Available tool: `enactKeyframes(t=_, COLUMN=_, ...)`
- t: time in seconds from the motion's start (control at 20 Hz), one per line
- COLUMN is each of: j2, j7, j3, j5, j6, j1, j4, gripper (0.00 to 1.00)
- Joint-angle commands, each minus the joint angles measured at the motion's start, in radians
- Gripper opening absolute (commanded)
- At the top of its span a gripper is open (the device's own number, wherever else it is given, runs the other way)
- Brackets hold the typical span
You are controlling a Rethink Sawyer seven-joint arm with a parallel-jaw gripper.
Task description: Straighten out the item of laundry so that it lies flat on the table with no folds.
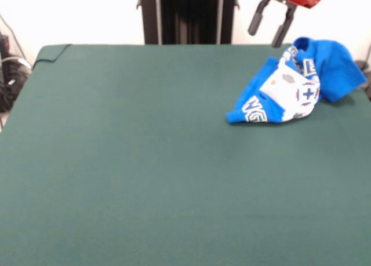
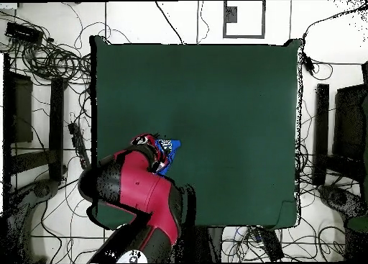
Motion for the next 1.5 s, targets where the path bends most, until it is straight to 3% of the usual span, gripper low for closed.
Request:
enactKeyframes(t=0.05, j2=0.022, j7=0.018, j3=-0.005, j5=-0.113, j6=0.287, j1=-0.008, j4=-0.091, gripper=1.00)
enactKeyframes(t=0.65, j2=0.076, j7=0.124, j3=0.075, j5=-0.127, j6=0.169, j1=-0.010, j4=-0.083, gripper=1.00)
enactKeyframes(t=1.1, j2=0.166, j7=0.195, j3=0.127, j5=-0.066, j6=0.058, j1=0.003, j4=-0.088, gripper=1.00)
enactKeyframes(t=1.25, j2=0.235, j7=0.210, j3=0.161, j5=-0.042, j6=-0.023, j1=-0.011, j4=-0.121, gripper=1.00)
enactKeyframes(t=1.3, j2=0.226, j7=0.215, j3=0.178, j5=-0.041, j6=-0.071, j1=-0.022, j4=-0.076, gripper=1.00)
enactKeyframes(t=1.5, j2=0.274, j7=0.249, j3=0.168, j5=-0.001, j6=-0.074, j1=0.017, j4=-0.103, gripper=1.00)
